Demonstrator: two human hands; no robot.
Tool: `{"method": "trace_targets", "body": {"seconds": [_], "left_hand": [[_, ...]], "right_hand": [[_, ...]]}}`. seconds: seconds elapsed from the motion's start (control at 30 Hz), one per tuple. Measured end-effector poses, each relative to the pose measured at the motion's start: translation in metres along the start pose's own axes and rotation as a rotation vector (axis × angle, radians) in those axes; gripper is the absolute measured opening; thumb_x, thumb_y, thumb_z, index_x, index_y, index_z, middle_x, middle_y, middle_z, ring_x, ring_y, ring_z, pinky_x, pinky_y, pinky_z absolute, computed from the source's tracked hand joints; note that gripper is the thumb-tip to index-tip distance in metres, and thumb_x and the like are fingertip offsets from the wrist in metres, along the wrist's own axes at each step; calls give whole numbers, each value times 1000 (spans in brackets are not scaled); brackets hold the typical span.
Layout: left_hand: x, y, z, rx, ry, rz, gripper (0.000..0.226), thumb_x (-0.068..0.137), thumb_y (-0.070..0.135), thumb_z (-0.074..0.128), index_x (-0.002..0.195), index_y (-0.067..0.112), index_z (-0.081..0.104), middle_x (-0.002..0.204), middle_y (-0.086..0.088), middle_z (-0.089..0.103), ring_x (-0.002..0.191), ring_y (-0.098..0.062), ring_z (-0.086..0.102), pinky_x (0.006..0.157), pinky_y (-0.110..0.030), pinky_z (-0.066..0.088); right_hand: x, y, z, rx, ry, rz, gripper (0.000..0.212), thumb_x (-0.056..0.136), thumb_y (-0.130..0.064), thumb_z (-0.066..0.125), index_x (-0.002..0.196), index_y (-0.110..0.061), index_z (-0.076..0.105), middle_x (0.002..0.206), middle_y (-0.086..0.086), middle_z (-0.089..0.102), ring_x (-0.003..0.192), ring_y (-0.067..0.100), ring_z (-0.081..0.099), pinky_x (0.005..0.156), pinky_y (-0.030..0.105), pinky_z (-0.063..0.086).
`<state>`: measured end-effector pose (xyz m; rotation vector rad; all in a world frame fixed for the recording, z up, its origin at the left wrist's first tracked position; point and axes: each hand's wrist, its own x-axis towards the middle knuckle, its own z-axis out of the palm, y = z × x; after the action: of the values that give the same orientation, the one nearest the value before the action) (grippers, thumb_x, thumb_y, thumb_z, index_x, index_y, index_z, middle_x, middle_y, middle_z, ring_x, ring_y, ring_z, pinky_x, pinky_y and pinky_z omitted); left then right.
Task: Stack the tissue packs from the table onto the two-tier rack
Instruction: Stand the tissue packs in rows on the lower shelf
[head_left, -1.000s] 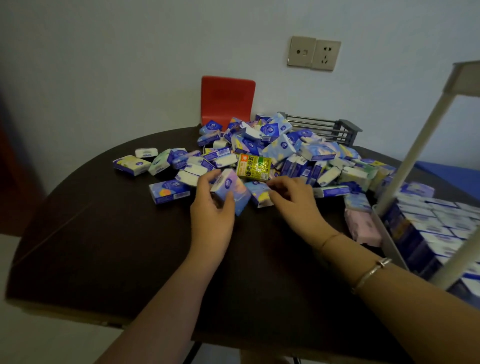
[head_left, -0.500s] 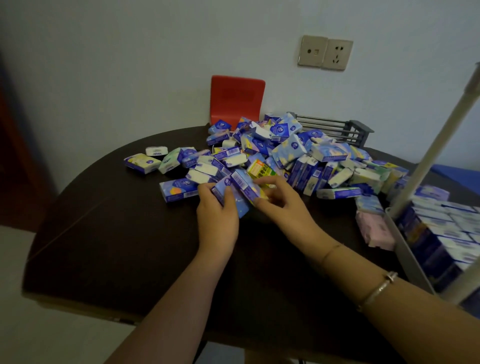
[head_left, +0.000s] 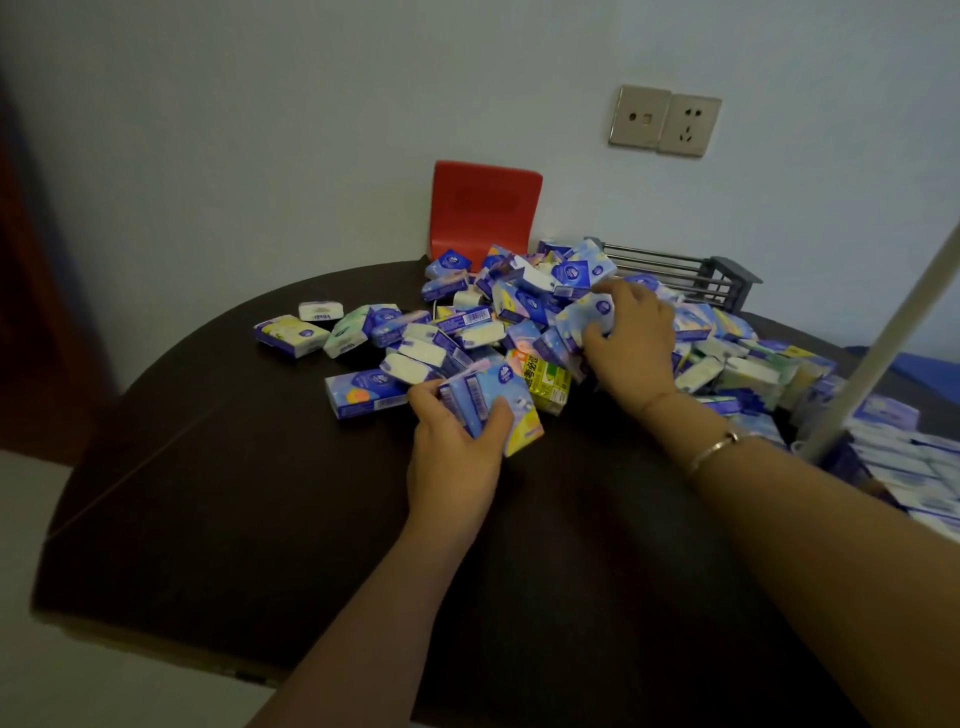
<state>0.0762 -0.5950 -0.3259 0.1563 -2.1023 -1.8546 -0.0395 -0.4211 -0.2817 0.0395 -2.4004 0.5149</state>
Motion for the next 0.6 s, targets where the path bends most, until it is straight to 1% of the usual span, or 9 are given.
{"method": "trace_targets", "body": {"seconds": [0.1, 0.17, 0.23, 0.33, 0.4, 0.43, 0.5, 0.53, 0.6], "left_hand": [[2, -2, 1, 12, 5, 4, 43, 88, 34, 62, 116, 24, 32, 109, 3, 53, 97, -15, 57, 81, -35, 50], [2, -2, 1, 19, 8, 15, 42, 89, 34, 62, 116, 23, 33, 107, 3, 53, 96, -14, 57, 80, -34, 49], [2, -2, 0, 3, 4, 25, 43, 88, 34, 63, 119, 22, 35, 109, 3, 55, 97, -14, 58, 81, -35, 50], [1, -1, -3, -25, -19, 54, 41, 86, 32, 66, 117, 25, 42, 116, 2, 57, 103, -14, 60, 87, -39, 53], [-2, 4, -7, -50, -72, 60, 36, 86, 29, 67, 114, 27, 46, 118, 1, 58, 104, -14, 60, 88, -35, 53], [-5, 7, -10, -66, -118, 57, 35, 87, 27, 66, 116, 28, 46, 119, 1, 57, 104, -12, 59, 86, -29, 53], [-13, 17, -16, -72, -208, 70, 44, 89, 23, 64, 128, 26, 45, 121, 4, 55, 106, -9, 56, 79, -15, 49], [-19, 24, -19, -69, -246, 87, 50, 89, 22, 64, 134, 26, 42, 122, 5, 54, 107, -8, 55, 74, -12, 48], [-36, 38, -22, -95, -324, 113, 57, 90, 19, 62, 140, 28, 36, 126, 5, 52, 108, -5, 56, 71, -10, 50]], "right_hand": [[20, 8, 8, -103, -120, 65, 35, 85, -20, 49, 117, -25, 62, 118, 15, 61, 122, 37, 42, 105, 39, 29], [19, 6, 9, -100, -88, 57, 31, 85, -14, 49, 108, -22, 68, 110, 16, 62, 114, 39, 47, 99, 40, 34], [9, -2, 4, 31, -17, 41, 28, 84, -7, 50, 98, -18, 71, 106, 18, 57, 105, 34, 50, 93, 38, 39], [-16, -21, -16, 297, -43, 18, 28, 84, 3, 48, 96, -10, 69, 110, 17, 52, 91, 12, 42, 85, 13, 33], [-31, -31, -35, 351, -74, -13, 31, 82, 7, 45, 96, -9, 67, 110, 16, 53, 91, 9, 40, 76, 6, 31], [-40, -35, -47, 377, -84, -15, 31, 82, 8, 44, 97, -9, 65, 111, 14, 53, 94, 10, 43, 78, 8, 32], [-55, -38, -71, 435, -103, 0, 33, 80, 9, 44, 100, -13, 58, 111, 11, 55, 100, 18, 50, 81, 24, 42], [-63, -38, -83, 464, -120, 15, 34, 80, 9, 45, 102, -15, 53, 111, 10, 55, 97, 22, 54, 76, 29, 47], [-79, -36, -108, 500, -151, 26, 33, 82, 5, 50, 105, -20, 45, 110, 6, 58, 86, 23, 57, 64, 28, 48]]}}
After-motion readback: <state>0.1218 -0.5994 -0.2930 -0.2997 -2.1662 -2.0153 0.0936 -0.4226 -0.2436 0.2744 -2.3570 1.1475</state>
